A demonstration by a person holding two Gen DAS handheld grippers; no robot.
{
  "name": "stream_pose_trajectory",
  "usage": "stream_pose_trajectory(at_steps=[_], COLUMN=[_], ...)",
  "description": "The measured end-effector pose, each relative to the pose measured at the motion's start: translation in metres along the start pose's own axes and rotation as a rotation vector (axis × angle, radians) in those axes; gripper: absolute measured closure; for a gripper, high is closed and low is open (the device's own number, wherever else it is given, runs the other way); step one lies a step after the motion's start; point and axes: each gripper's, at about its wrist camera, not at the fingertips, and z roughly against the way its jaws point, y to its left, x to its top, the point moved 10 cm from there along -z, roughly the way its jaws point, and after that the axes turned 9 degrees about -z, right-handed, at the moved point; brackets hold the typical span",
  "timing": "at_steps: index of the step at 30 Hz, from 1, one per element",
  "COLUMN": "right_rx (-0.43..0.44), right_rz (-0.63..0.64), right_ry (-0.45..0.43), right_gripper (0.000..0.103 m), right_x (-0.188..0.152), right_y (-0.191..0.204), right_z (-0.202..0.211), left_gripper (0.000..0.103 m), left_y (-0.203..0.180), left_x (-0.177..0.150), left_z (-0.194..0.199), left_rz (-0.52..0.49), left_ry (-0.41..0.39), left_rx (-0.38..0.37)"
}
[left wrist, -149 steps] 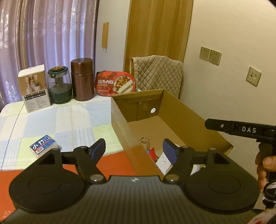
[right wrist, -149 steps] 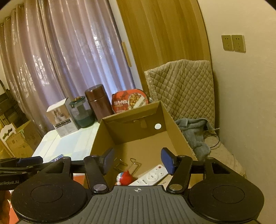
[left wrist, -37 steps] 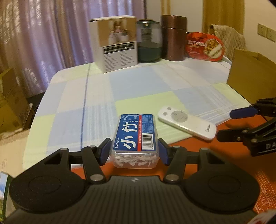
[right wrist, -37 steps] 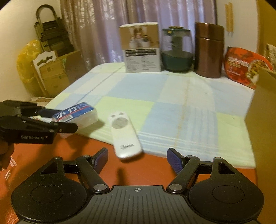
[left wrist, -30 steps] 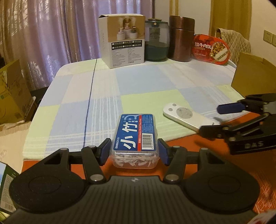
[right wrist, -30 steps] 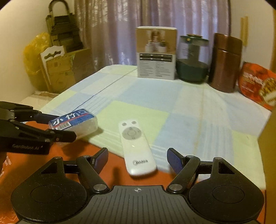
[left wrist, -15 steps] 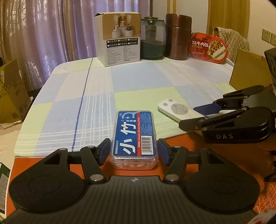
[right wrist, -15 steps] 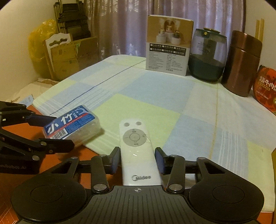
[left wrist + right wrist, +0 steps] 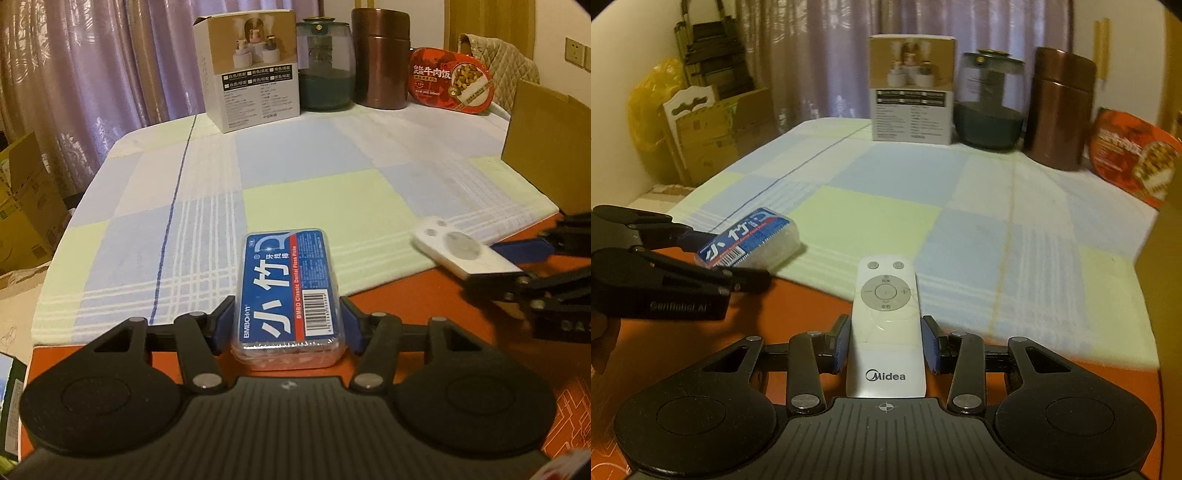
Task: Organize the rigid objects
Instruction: 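Grasp the white remote with the right tool while the left tool holds the toothpick box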
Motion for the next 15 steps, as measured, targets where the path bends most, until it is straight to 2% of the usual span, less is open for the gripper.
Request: stream_pose_trajectory(at_steps=[4,15], right_rx=[-0.02,-0.048], right_rz=[-0.027,-0.112], right_ry=[-0.001,0.003], right_gripper=[0.066,0.066], right_x=[-0.004,-0.006], right_y=[-0.007,-0.026], right_z=[0.013,0.058], left_gripper=[0.05,0.051], left_y=[-0.002,-0.027], left_x=[0.0,0.007], left_z=[0.007,0.047], left_rz=[0.006,0.064], left_ry=[0.014,0.026], left_rx=[0.014,-0.029])
